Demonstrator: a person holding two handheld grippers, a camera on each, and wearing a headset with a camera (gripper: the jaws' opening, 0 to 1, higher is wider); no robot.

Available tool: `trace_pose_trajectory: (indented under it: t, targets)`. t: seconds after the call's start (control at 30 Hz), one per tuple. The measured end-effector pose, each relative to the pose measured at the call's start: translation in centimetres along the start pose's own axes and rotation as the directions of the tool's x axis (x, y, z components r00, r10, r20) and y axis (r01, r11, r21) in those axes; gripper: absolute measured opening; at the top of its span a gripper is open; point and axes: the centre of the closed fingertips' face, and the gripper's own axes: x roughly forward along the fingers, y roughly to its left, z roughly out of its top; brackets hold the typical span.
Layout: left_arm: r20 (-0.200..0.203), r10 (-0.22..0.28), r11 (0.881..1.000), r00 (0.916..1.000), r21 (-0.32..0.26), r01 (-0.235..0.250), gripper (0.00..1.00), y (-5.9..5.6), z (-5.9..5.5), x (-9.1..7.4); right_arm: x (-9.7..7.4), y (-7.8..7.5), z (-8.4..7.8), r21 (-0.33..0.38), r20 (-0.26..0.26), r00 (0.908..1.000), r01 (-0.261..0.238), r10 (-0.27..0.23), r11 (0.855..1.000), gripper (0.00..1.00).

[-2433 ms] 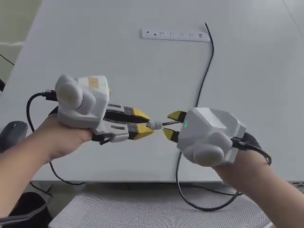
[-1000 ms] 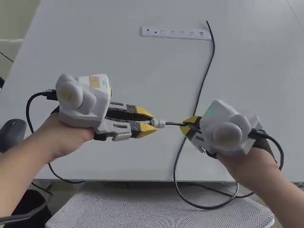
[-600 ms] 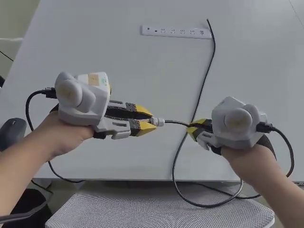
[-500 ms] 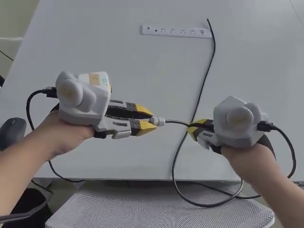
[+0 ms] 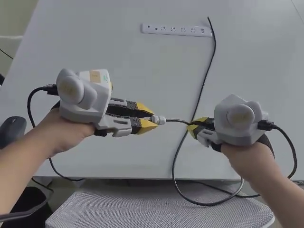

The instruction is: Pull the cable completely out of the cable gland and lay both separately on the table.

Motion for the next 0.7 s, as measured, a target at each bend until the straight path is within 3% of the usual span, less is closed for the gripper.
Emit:
trace_pose_trajectory:
  t: [0.3,0.4,0.47,0.5,0.53,0.7]
  targets:
    - [-0.006,0.006,1.000,1.0000,0.007,-0.006,0.15,-0.1,0.0,0.1,-0.5,0.1,0.1,-0.041,0.016,0.9999,-0.006,0.006,0.999,0.04]
    - [0.002,0.007,1.000,1.0000,-0.008,-0.007,0.15,0.0,0.1,0.0,-0.8,0.1,0.6,-0.042,0.041,0.9991,-0.008,0.010,0.999,0.09]
    - [-0.001,0.006,1.000,1.0000,-0.002,-0.006,0.15,0.0,0.2,0.0,-1.2,0.5,1.2,-0.113,0.054,0.9984,-0.008,0.014,0.994,0.13]
    - [-0.001,0.006,1.000,1.0000,0.000,-0.006,0.15,-0.1,0.2,0.0,-1.4,0.6,1.6,-0.170,0.062,0.9980,0.001,0.010,0.985,0.13]
    - [-0.001,0.006,1.000,1.0000,-0.001,-0.006,0.15,-0.1,0.2,0.0,-1.7,1.2,2.2,-0.258,0.072,0.9973,0.007,0.012,0.966,0.14]
    - [-0.010,0.006,1.000,0.9999,-0.008,-0.006,0.15,-0.1,-0.1,0.1,-2.1,3.4,3.6,-0.436,0.081,0.9959,0.000,0.040,0.900,0.19]
